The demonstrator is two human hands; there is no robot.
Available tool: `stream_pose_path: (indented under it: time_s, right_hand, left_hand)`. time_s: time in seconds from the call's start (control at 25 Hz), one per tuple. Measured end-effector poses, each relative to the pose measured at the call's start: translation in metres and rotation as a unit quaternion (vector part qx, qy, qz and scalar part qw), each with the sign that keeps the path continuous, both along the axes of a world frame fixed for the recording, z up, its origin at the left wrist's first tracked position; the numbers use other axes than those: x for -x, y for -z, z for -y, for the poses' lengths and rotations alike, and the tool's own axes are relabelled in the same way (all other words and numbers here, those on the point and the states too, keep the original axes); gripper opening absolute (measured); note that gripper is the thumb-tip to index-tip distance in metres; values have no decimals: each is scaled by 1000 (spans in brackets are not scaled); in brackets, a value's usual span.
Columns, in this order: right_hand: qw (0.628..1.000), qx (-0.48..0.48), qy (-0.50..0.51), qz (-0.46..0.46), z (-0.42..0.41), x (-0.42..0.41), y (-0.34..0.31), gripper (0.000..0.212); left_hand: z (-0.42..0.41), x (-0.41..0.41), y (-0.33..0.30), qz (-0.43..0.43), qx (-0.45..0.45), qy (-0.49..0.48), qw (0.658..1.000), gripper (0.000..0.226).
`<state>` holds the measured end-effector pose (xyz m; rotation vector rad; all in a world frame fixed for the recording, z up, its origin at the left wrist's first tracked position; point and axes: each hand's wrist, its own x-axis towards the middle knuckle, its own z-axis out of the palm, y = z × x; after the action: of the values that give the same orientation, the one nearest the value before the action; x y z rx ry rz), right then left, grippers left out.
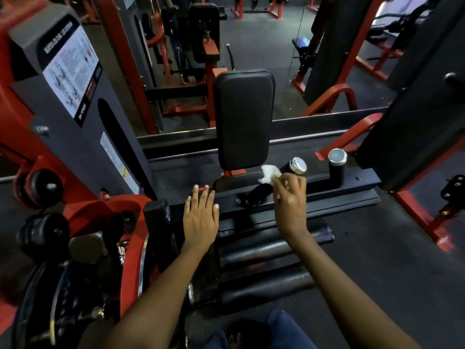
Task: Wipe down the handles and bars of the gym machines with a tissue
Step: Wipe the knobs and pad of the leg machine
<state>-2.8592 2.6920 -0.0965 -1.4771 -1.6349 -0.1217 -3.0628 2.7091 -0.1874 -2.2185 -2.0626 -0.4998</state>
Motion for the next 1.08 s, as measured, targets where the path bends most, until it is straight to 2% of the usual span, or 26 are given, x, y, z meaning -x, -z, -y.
stream_pose_path:
  time_s: [0.08,0.16,0.2,0.24,0.32,0.4,0.44,0.48,0.52,0.6,0.64,0.72,0.8,0.88,0.96,1.0,1.08]
  right_hand:
    - [994,81,-46,61,-2,13,29,17]
    - [970,105,-113,187,4,21,53,17]
    - [959,104,-151,216,6,19,55,20]
    - [964,100,-146,200,7,14,45,21]
    - [991,72,-55,97,5,1,16,18]
    - [999,39,5,-23,4,-9,4,14]
    - [998,51,11,-25,5,-9,7,15]
    - [996,84,0,11,8,-4,12,17]
    - [991,97,-24,87,10,2,26,20]
    - [965,137,-87,208,13,13,50,30]
    - [954,170,-104,223,15,17,47,29]
    - [968,145,-119,168,14,18,23,22]
    - [980,94,-69,159,7,11,-13,23]
    - [976,87,6,202,-8,-4,-40,26]
    - [965,89,37,246,-18,-6,-44,17]
    - [954,103,20,282,-21,0,-38,17]
    - [901,200,-85,376,-23,24,-23,21]
  left_hand:
    - [2,0,-1,5,5,-7,1000,54]
    - [6,-2,-1,18,7,-20,1000,55]
    - [8,-2,-1,23,9,-26,999,56]
    - [9,-3,0,24,12,-27,999,57]
    - [10,-5,2,23,17,-29,999,58]
    - [9,-7,2,35,22,-36,999,59]
    - [9,-7,1,37,23,-38,998,59]
    - [9,-7,1,32,22,-38,999,59]
    - [9,-6,1,28,22,-35,999,60]
    - [8,-5,0,31,22,-27,999,60]
    - [9,-5,0,36,20,-25,999,60]
    - [10,-5,0,37,14,-25,999,58]
    - [9,-6,-1,42,12,-27,999,58]
    - [10,-6,-1,43,15,-26,999,58]
    - [11,-6,-1,37,16,-28,999,58]
    - [10,-6,-1,36,18,-28,999,59]
    - [9,-5,-2,36,23,-26,999,60]
